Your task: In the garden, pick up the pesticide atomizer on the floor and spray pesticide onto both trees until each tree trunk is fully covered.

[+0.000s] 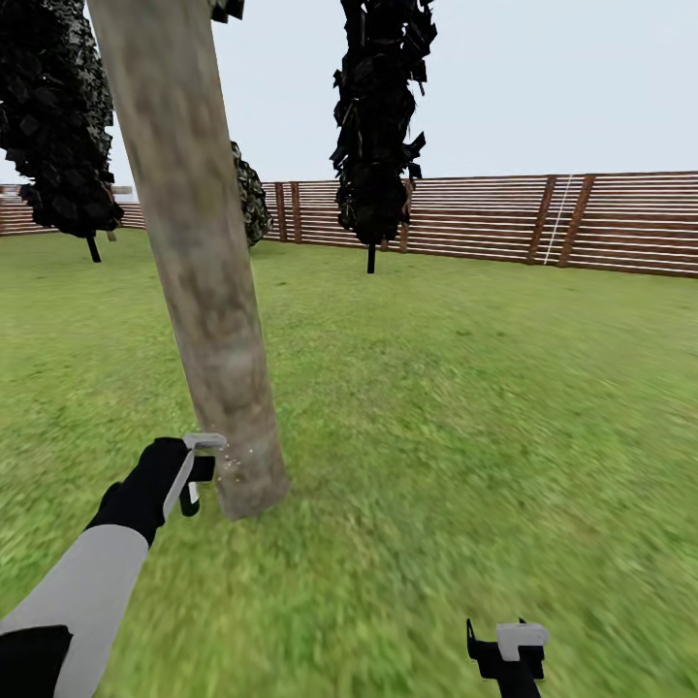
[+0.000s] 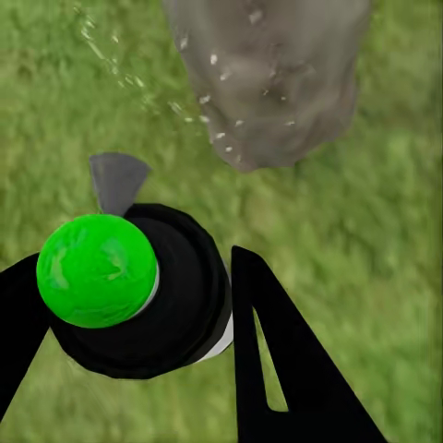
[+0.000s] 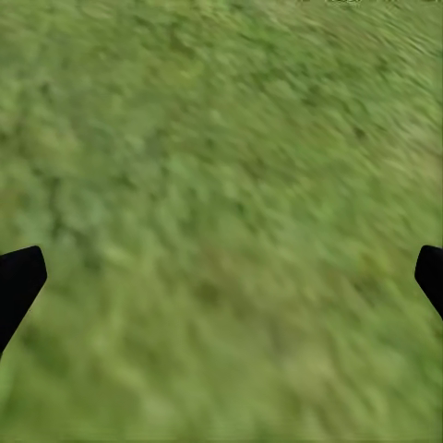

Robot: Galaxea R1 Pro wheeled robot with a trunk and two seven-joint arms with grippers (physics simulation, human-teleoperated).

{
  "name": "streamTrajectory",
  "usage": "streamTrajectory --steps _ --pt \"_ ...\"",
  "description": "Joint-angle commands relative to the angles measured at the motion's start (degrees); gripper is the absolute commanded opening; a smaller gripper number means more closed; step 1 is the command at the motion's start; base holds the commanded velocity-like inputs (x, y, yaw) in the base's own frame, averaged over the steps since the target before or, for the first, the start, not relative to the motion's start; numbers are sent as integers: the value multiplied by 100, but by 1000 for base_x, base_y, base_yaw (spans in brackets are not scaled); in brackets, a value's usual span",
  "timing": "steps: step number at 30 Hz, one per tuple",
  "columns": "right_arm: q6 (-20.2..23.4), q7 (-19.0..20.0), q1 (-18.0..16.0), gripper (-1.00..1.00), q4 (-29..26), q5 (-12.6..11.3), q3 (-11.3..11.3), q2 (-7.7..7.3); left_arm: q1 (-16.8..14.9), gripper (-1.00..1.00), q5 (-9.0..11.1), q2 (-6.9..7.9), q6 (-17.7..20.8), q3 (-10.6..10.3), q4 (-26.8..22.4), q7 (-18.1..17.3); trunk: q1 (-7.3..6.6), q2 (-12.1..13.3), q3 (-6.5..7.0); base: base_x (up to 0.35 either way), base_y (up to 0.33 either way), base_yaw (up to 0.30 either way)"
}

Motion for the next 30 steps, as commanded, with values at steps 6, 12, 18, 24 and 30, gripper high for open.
streamTrajectory --steps 6,12,18,24,30 --pt "2 10 0 100 1 0 0 0 -32 -100 17 -46 411 -333 -272 1 0 0 0 48 0 0" --pt "4 13 -1 100 1 0 0 0 7 -100 45 52 859 -465 -769 -9 0 0 0 0 0 0" --pt "0 5 -1 100 -5 0 0 0 34 -100 49 -31 894 -490 -1202 0 0 0 0 10 -124 24" --pt "3 1 0 100 -6 0 0 0 54 -100 4 -22 875 -470 -1230 23 0 0 0 67 -265 251" --pt "2 4 -1 100 -7 0 0 0 63 -100 -22 9 852 -486 -1200 44 0 0 0 109 -268 117"
